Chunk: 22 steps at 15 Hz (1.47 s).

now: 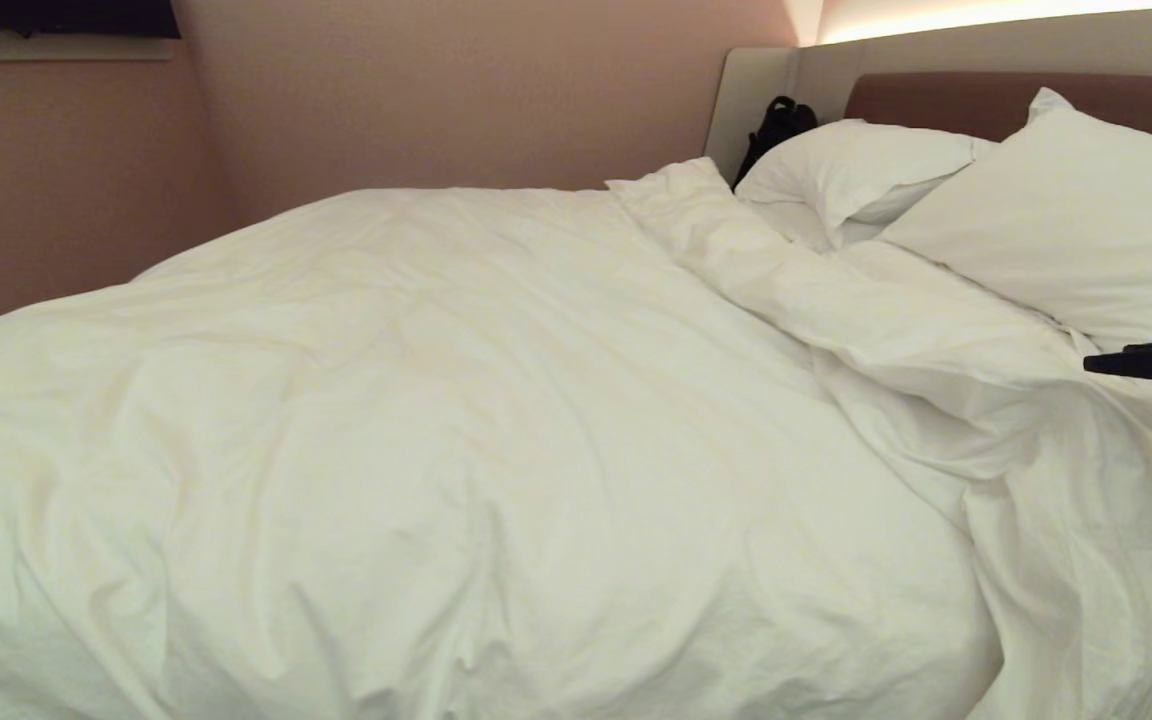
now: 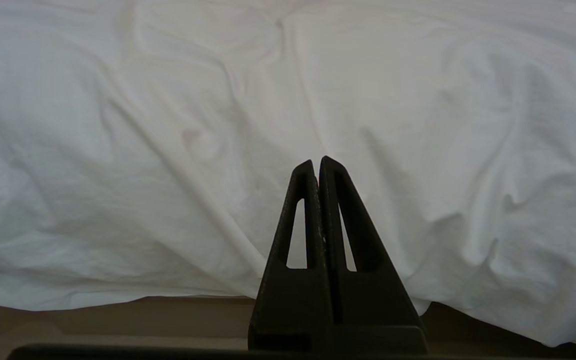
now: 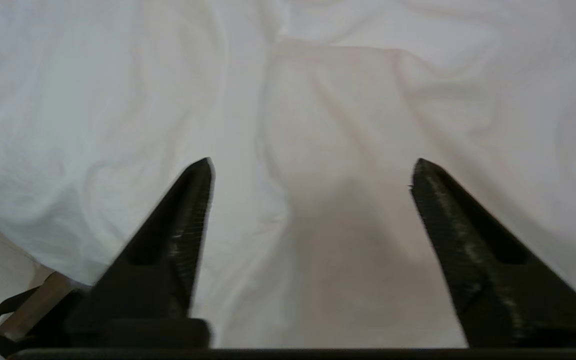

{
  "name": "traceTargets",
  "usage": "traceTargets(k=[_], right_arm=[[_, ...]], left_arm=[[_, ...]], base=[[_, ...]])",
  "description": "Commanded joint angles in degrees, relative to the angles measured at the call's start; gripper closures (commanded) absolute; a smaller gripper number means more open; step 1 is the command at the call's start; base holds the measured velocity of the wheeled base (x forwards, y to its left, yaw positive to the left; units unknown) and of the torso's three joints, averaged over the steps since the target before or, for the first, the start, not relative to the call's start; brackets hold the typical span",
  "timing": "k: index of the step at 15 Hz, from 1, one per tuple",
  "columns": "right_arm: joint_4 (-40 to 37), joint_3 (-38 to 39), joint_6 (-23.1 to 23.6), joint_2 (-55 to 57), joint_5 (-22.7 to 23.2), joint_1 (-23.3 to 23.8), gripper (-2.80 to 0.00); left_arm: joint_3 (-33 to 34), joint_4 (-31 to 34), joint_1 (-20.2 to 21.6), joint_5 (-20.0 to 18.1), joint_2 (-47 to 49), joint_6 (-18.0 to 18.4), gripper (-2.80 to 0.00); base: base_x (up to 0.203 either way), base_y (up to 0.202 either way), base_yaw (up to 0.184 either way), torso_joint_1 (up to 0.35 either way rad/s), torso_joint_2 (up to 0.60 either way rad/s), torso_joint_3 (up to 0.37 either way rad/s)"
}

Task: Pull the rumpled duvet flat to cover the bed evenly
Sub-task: Flatten the corners of the folded blanket

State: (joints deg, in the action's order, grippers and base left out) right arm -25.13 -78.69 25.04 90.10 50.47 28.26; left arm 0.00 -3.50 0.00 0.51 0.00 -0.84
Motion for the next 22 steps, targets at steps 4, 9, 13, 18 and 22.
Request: traceTargets(k=[4,9,13,18,22], right_arm=[[-2.0,1.11,-9.83,-8.47,-23.01,-7.98,0.0],[-1.48,5.02,-9.96,-8.64,-41.76,-19.6,0.0],[-1.32,7.72,-10.19,-9.23,-51.08,-24.48,0.0],[0.25,10.51,-9.89,-13.84,-55.99,-27.26,-2.8],[1.17,12.21,-9.76,-13.75,-61.63,-29.64,-2.8]], left_arm=[[0.0,-0.06,0.0,0.02,0.0,-0.03,0.0],[0.0,-0.1,0.0,0.02,0.0,-0.03,0.0],[0.0,-0.02,0.07,0.02,0.0,-0.03,0.0],[0.0,-0.08,0.0,0.02,0.0,-0.03,0.0],[0.0,-0.02,0.0,0.02,0.0,-0.03,0.0]], base=[[0.0,0.0,0.0,0.0,0.0,0.0],[0.0,0.0,0.0,0.0,0.0,0.0],[0.0,0.0,0.0,0.0,0.0,0.0],[0.0,0.0,0.0,0.0,0.0,0.0],[0.0,0.0,0.0,0.0,0.0,0.0]])
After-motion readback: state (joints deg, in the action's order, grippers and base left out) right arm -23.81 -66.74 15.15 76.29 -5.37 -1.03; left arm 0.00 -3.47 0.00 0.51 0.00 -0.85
